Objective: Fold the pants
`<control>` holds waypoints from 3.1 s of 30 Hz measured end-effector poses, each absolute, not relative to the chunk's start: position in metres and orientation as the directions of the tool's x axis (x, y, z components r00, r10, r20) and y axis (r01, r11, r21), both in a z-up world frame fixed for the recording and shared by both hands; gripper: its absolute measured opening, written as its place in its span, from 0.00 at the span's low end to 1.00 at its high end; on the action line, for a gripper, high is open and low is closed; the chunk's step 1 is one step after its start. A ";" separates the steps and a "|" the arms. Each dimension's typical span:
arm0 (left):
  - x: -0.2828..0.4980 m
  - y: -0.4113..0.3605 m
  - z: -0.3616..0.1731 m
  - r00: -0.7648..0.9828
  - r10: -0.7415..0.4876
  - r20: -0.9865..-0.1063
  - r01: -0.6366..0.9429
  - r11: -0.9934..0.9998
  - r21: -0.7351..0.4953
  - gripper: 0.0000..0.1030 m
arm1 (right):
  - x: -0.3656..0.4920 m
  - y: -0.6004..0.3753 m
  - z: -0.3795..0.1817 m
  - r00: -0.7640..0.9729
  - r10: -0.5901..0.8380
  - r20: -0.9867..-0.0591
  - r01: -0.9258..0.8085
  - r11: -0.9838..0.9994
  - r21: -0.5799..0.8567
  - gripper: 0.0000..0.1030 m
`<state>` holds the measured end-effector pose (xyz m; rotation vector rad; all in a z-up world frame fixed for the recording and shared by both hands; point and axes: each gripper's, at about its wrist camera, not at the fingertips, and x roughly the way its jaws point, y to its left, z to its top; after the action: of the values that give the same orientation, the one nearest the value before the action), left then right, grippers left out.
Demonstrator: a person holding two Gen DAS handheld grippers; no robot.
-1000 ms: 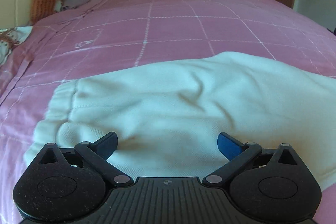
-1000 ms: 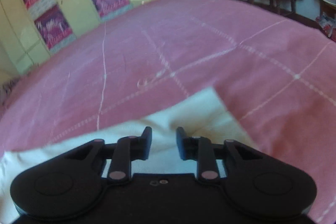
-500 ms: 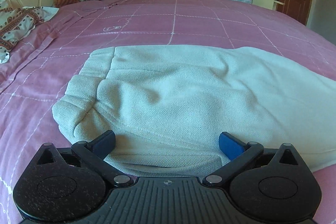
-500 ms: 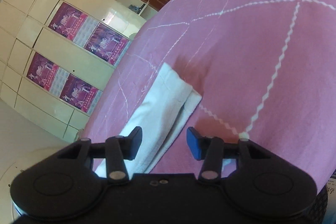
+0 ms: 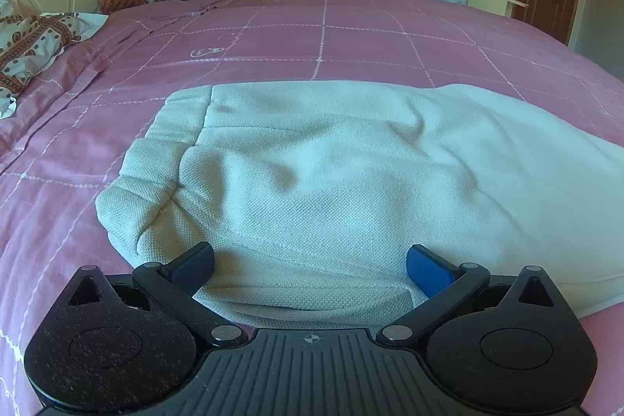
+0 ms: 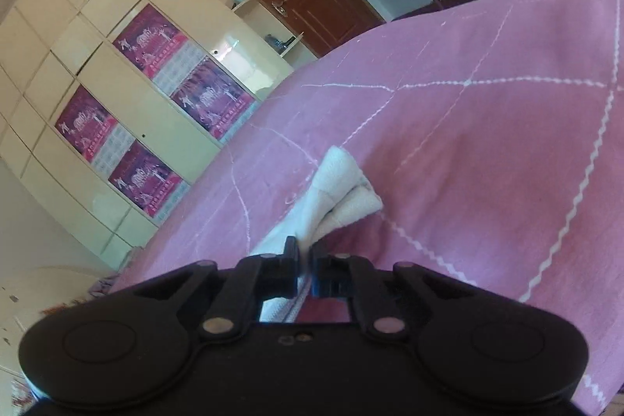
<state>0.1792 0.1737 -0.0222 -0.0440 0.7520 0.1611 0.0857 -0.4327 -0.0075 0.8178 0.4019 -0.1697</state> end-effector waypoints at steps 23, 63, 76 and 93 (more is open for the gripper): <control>0.175 0.174 -0.025 0.744 0.132 -0.655 -0.165 0.986 0.011 1.00 | 0.127 -0.421 -0.018 0.758 -0.067 -0.649 0.507 0.686 0.522 0.07; 0.147 0.246 -0.025 0.711 0.175 -0.681 -0.354 0.926 -0.131 1.00 | 0.168 -0.003 0.037 0.731 0.280 -0.622 -0.323 0.945 0.045 0.08; 0.147 0.245 -0.025 0.708 0.179 -0.683 -0.355 0.927 -0.124 1.00 | 0.152 0.009 0.019 0.703 0.330 -0.630 -0.411 0.911 0.018 0.18; 0.142 0.146 0.017 0.830 0.102 -0.548 -0.200 0.972 -0.121 0.91 | 0.116 -0.103 0.055 0.800 0.325 -0.505 -0.269 0.946 0.182 0.15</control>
<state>0.1420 0.1456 0.0167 -0.1762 0.5696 0.1609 0.1159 -0.1029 0.0551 0.1034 0.5596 0.3188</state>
